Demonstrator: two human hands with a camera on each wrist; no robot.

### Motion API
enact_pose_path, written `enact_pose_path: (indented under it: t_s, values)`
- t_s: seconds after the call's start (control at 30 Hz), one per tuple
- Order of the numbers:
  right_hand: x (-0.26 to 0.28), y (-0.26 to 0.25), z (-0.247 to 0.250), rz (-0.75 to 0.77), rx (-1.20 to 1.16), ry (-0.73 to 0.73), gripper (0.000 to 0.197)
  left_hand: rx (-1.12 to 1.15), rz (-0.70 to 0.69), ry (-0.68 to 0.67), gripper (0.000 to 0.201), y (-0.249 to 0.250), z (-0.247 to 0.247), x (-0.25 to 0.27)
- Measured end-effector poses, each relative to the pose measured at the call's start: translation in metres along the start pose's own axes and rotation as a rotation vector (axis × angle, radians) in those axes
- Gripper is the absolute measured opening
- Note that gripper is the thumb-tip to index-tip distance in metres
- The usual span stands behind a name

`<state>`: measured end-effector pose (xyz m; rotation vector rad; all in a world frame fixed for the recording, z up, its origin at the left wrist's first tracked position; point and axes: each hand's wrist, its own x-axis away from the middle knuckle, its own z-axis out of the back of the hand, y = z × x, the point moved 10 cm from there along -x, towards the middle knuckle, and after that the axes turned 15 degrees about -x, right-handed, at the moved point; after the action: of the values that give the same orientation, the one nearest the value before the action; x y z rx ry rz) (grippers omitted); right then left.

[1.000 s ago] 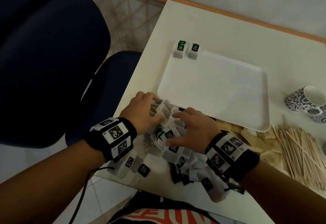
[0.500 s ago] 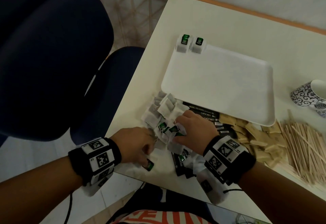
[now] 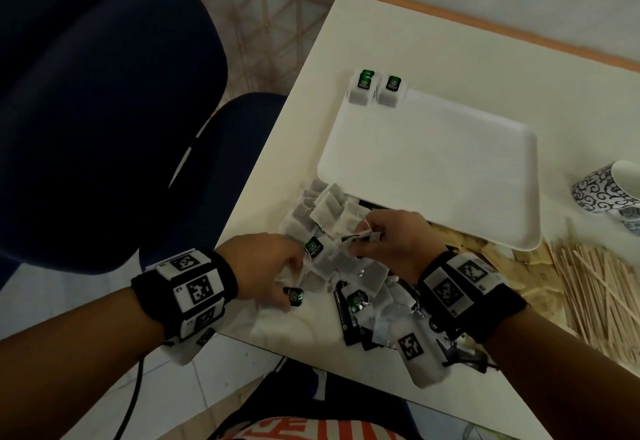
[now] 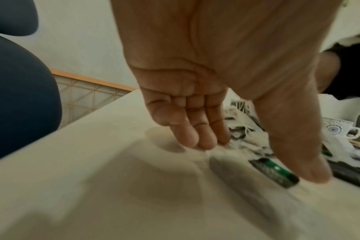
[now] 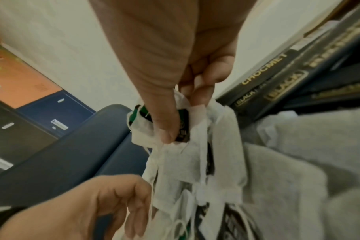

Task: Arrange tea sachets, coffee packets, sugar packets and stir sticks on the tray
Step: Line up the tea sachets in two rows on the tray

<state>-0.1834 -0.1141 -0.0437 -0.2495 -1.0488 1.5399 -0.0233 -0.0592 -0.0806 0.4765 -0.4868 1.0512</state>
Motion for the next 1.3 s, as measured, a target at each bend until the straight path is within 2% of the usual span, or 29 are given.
enact_pose_path:
  t_s: [0.13, 0.23, 0.3, 0.47, 0.57, 0.63, 0.77, 0.87, 0.93, 1.0, 1.1, 1.2, 1.3]
  values:
    - [-0.001, -0.001, 0.01, 0.014, -0.163, 0.039, 0.017, -0.006, -0.014, 0.012, 0.021, 0.005, -0.007, -0.004]
    - [-0.003, 0.001, 0.018, 0.01, -0.287, 0.071, 0.018, 0.041, -0.027, 0.012, 0.023, 0.004, -0.008, -0.006]
    - [-0.003, 0.001, 0.024, 0.008, -0.347, 0.08, 0.019, 0.202, -0.035, 0.038, 0.022, 0.001, 0.001, -0.004]
    - [-0.001, -0.007, 0.041, 0.019, -0.493, 0.091, 0.02, 0.881, 0.047, 0.229, 0.024, -0.019, 0.046, -0.007]
    - [-0.003, -0.02, 0.045, 0.039, -0.542, 0.027, 0.019, 1.033, 0.132, 0.39, 0.023, -0.03, 0.071, -0.019]
    - [-0.004, -0.032, 0.044, 0.058, -0.551, -0.035, 0.02, 1.123, 0.132, 0.436, 0.022, -0.026, 0.082, -0.029]
    - [-0.01, -0.051, 0.047, 0.096, -0.487, -0.087, 0.013, 1.353, 0.03, 0.349, 0.025, 0.003, 0.094, -0.048]
    - [-0.022, -0.048, 0.054, 0.095, -0.49, -0.042, 0.015, 1.52, 0.038, 0.238, 0.025, 0.018, 0.093, -0.054]
    - [-0.029, -0.043, 0.061, 0.083, -0.558, 0.004, 0.017, 1.64, 0.001, 0.135, 0.037, 0.027, 0.092, -0.058]
    - [-0.033, -0.04, 0.067, 0.072, -0.595, 0.043, 0.015, 1.663, -0.075, 0.078, 0.047, 0.033, 0.095, -0.06]
    - [-0.038, -0.039, 0.075, 0.073, -0.589, 0.078, 0.005, 1.567, -0.144, 0.092, 0.048, 0.033, 0.104, -0.062]
    - [-0.042, -0.038, 0.083, 0.071, -0.598, 0.101, 0.011, 1.59, -0.172, 0.092, 0.041, 0.033, 0.11, -0.065]
    - [-0.047, -0.041, 0.097, 0.1, -0.567, 0.118, 0.023, 1.575, -0.138, 0.142, 0.048, 0.024, 0.118, -0.074]
